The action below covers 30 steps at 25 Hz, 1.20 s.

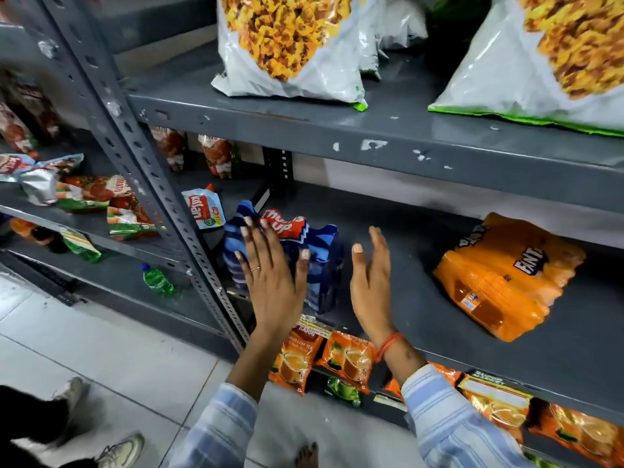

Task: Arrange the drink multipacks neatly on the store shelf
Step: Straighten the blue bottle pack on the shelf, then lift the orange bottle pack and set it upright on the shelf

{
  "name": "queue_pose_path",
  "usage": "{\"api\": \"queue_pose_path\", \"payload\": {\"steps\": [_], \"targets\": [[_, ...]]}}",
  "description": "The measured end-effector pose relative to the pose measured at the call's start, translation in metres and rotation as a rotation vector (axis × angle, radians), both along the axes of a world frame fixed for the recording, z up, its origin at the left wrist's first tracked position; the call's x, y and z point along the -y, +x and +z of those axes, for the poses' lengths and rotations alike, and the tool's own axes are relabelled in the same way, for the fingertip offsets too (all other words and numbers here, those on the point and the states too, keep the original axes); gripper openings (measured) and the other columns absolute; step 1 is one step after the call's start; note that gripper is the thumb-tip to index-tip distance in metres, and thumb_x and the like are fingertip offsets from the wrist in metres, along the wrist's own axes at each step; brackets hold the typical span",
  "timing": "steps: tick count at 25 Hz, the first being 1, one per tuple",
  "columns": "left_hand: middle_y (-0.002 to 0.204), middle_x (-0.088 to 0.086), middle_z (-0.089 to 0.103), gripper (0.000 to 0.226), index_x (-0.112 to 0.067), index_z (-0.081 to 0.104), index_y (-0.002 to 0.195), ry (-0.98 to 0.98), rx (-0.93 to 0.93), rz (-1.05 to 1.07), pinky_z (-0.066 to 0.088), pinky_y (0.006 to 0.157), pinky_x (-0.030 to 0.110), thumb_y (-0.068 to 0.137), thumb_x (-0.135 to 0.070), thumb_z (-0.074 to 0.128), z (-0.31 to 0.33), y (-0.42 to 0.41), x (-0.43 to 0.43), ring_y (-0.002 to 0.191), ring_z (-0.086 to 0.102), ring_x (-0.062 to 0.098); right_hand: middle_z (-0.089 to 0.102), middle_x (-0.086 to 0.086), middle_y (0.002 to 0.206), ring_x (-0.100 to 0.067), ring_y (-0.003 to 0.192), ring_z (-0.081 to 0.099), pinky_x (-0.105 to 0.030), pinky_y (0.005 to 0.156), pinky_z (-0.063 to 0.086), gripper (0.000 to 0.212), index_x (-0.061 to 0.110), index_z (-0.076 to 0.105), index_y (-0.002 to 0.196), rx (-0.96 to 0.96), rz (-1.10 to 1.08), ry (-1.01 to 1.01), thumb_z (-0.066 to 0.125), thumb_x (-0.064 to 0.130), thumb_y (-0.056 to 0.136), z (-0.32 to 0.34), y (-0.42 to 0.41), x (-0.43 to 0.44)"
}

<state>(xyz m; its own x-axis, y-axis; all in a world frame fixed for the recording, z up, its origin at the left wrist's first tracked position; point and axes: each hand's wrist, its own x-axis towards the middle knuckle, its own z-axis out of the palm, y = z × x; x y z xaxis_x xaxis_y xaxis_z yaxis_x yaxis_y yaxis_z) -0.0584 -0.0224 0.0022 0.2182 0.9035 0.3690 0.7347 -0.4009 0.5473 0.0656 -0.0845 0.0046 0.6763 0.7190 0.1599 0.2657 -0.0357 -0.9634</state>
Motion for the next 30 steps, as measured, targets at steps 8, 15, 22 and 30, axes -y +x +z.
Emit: {"api": "queue_pose_path", "payload": {"steps": [8, 15, 22, 30], "targets": [[0.155, 0.024, 0.022, 0.064, 0.0, 0.034, 0.142, 0.152, 0.112, -0.184, 0.012, 0.12, 0.036, 0.091, -0.038, 0.047, 0.004, 0.13, 0.104, 0.147, 0.014, 0.032, 0.042, -0.029, 0.141, -0.043, 0.132, 0.037, -0.047, 0.115, 0.025, 0.058, 0.003, 0.038, 0.14, 0.588, -0.229, -0.292, 0.058, 0.022, 0.089, 0.015, 0.168, 0.093], [0.143, 0.02, 0.047, 0.078, -0.01, 0.04, 0.14, -1.112, 0.534, -0.108, 0.039, 0.109, 0.047, 0.079, -0.054, 0.062, -0.01, 0.28, 0.142, 0.13, 0.047, 0.036, 0.038, -0.028, 0.147, -0.037, 0.137, 0.036, -0.034, 0.109, 0.031, 0.046, -0.01, 0.038, 0.138, 0.045, -0.172, -0.822, 0.042, 0.015, 0.099, -0.006, 0.31, 0.164], [0.14, 0.016, 0.052, 0.098, -0.017, 0.038, 0.14, -0.96, 0.699, -0.197, 0.043, 0.105, 0.054, 0.055, -0.05, 0.075, -0.013, 0.276, 0.148, 0.125, 0.052, 0.034, 0.037, -0.028, 0.146, -0.043, 0.134, 0.034, -0.046, 0.113, 0.027, 0.078, 0.001, 0.039, 0.139, 0.203, -0.256, -0.479, 0.064, 0.049, 0.082, -0.008, 0.308, 0.156], [0.16, 0.005, 0.016, 0.117, -0.025, 0.003, 0.15, -0.476, 0.202, -0.744, 0.035, 0.109, 0.059, 0.06, -0.058, 0.07, -0.021, 0.238, 0.144, 0.143, 0.027, 0.03, 0.044, -0.014, 0.145, -0.029, 0.129, 0.047, -0.046, 0.108, 0.042, 0.082, 0.022, 0.022, 0.145, 0.111, -0.391, 0.014, 0.037, 0.072, 0.082, -0.065, 0.28, 0.224]]}}
